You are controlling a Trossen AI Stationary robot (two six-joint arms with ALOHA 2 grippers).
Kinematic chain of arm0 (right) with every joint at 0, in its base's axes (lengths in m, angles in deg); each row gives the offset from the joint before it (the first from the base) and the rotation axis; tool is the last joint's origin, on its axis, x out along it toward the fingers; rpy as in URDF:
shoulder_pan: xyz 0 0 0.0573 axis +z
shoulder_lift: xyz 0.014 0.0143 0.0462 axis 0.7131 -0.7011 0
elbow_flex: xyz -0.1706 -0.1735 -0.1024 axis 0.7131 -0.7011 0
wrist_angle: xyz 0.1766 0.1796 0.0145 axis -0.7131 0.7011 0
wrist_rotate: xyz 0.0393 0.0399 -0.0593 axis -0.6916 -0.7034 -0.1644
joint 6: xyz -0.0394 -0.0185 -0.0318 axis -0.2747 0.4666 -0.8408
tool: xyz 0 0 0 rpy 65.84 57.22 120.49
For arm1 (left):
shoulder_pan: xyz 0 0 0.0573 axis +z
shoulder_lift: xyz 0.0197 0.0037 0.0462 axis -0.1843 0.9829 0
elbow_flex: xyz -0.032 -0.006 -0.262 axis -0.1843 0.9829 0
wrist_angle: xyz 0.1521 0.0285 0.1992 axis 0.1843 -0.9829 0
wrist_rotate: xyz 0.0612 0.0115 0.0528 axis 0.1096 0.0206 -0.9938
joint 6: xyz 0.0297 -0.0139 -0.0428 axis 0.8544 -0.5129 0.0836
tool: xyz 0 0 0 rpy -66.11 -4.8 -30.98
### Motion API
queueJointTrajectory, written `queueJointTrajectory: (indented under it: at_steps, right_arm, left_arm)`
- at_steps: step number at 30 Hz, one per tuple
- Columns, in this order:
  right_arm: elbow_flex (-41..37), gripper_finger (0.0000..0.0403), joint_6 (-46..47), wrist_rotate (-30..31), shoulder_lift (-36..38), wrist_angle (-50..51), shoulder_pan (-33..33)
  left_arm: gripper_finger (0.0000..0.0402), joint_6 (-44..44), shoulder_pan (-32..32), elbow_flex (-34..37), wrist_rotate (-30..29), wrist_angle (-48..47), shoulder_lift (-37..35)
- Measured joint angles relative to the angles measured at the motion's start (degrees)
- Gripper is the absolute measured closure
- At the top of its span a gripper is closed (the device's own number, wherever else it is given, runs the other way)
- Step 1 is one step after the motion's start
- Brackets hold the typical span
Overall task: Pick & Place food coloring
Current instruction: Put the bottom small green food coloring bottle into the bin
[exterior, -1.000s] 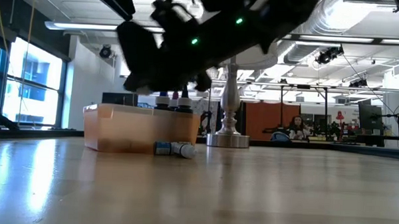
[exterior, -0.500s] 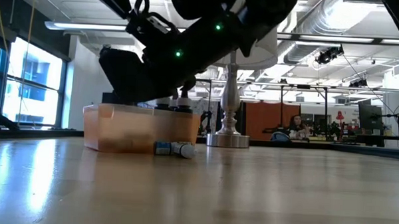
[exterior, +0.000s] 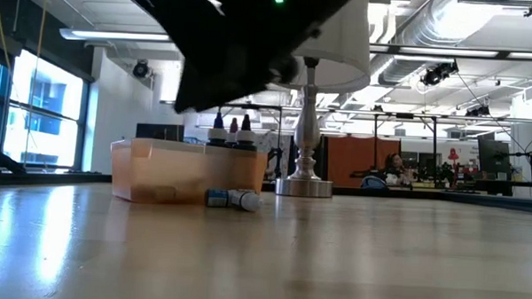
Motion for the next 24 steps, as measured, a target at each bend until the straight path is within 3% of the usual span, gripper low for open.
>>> queueJointTrajectory:
  at_steps: [5,9,24]
  right_arm:
    - [-0.1,0.0268,13.1,4.0,0.3,12.6,2.3]
    - [-3.8,0.0269,19.5,2.8,0.2,12.4,2.5]
    - [-22.7,0.0280,20.3,-2.6,0.4,-15.1,-1.7]
  left_arm:
    - [0.0262,-0.1,0.0,0.0,0.7,0.1,0.0]
    - [0.0262,-0.2,0.0,0.0,0.6,0.5,0.0]
    - [0.0262,-0.1,0.1,0.0,0.5,1.6,0.0]
